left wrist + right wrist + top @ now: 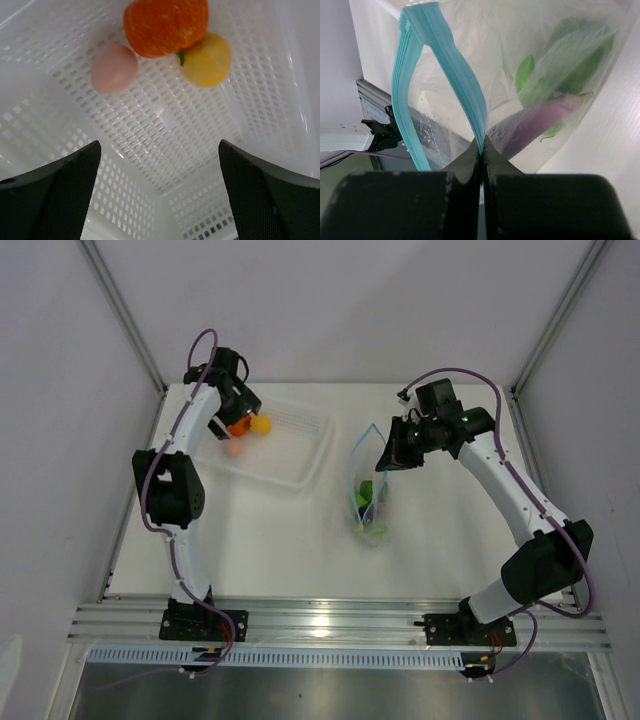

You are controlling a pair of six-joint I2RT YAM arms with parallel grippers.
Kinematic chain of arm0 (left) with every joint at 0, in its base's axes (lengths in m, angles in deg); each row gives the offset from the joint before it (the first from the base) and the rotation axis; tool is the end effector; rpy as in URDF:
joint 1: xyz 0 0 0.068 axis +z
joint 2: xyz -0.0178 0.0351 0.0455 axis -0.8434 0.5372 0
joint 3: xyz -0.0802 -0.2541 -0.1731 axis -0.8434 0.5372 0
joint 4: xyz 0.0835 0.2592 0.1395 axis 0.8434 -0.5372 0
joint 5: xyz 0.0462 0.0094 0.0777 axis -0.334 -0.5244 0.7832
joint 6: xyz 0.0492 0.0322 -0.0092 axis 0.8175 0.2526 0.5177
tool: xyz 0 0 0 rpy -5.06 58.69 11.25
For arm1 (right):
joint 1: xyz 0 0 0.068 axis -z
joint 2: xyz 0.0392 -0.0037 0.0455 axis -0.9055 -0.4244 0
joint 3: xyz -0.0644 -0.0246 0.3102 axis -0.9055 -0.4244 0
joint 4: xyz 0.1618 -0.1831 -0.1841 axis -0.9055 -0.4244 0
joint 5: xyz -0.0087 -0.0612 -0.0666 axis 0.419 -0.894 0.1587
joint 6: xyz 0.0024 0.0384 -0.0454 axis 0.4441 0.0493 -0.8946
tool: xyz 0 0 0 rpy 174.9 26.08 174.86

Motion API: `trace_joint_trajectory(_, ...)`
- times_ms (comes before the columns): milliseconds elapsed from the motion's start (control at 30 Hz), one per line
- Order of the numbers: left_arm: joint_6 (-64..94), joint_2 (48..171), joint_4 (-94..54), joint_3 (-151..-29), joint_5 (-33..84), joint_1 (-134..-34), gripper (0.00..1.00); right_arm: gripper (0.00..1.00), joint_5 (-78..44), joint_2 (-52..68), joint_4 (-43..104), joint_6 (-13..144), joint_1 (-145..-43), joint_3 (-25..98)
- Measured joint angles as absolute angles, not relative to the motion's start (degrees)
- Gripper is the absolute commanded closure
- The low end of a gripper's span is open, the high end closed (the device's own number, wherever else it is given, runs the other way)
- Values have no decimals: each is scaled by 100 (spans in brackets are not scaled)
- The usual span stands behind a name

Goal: Place the food in the zip-top bag and seal the zipper
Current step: Pick up the fake food from the bin.

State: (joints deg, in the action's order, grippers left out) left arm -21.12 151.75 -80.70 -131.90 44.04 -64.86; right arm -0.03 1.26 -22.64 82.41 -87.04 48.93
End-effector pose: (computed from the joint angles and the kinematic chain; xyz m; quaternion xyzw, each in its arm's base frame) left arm 0.5114 -0.0582 0.3263 -0.3556 0.8990 -0.0333 0.2535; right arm 0.3333 0.1557 0.3948 -0.0571 0.9274 0.3085 0.2034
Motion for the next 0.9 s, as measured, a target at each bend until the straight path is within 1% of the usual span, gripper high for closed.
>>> trace_joint_trajectory(167, -2859, 15555, -8151, -13308, 4535, -6128, 7, 100, -23, 49, -2389, 8238, -8704, 4970)
trace_joint_trajectory(333, -3235, 15819, -8225, -13336, 4492, -5909, 9, 100, -56, -38, -2422, 8234, -8704, 5051)
trace_joint_trajectory(700, -3917, 16388, -8665, -13452, 4087, -5861, 11, 100, -56, -244, -2424, 8236, -8704, 5081)
trace_joint_trajectory(767, -4085, 16514, -8807, -13465, 4026, -5839, 14, 100, -56, -246, -2424, 8236, -8704, 5081)
trace_joint_trajectory(900, -4295, 16718, -8945, -13465, 3768, -5673, 15, 100, -53, -246, -2422, 8234, -8704, 5081)
